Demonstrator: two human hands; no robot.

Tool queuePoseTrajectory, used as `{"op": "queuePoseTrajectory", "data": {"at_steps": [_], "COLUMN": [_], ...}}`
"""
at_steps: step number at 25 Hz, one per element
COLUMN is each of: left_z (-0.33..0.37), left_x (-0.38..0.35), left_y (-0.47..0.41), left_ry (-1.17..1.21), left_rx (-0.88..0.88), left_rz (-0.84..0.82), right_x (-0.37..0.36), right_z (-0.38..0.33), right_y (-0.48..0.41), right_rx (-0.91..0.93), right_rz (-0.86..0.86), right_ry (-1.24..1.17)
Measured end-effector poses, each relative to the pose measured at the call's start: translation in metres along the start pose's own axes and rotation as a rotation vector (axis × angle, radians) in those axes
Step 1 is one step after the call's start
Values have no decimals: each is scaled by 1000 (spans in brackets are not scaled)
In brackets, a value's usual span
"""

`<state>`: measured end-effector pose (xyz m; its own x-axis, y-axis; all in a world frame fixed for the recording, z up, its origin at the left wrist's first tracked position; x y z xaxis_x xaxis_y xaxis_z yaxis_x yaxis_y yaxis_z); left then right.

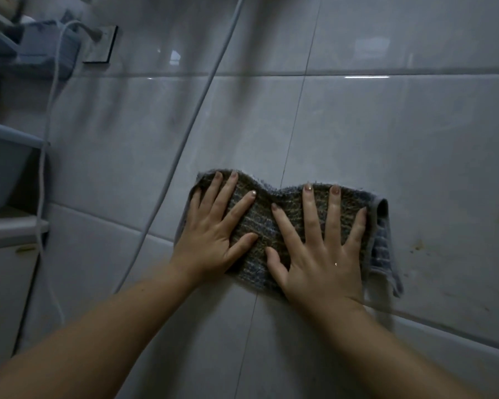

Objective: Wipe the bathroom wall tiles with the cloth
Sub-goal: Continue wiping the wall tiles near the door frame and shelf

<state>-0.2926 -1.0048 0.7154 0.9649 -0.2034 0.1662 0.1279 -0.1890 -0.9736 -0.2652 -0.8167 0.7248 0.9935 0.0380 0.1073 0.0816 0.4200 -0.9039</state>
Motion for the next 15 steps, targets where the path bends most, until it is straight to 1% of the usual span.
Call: {"op": "queuePoseTrajectory", "data": {"at_steps": [4, 7, 11, 15], "left_z": [34, 72, 123, 131], "left_x": [-5, -7, -7, -1], "left_y": [19, 12, -16, -72], "left_ry": [6, 9, 45, 5], "left_rx": [-1, -30, -62, -75], "left_rz": [11, 33, 67, 100], "right_x": [3, 11, 25, 31], "right_z": [22, 55, 109, 142], "right_y": [29, 45, 53, 23], "right_rx": [46, 32, 11, -63], "right_rz": [-4, 17, 57, 93], "right_ry": [17, 43, 69, 92]}}
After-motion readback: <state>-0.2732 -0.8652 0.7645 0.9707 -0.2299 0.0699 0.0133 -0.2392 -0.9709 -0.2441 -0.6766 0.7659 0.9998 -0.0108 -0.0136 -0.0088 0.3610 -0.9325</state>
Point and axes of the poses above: each hand's wrist, its own y-axis away from the middle knuckle, its own x-axis out of the back of the hand, z = x × y, the point moved 4 cm from there along -y, towards the middle knuckle
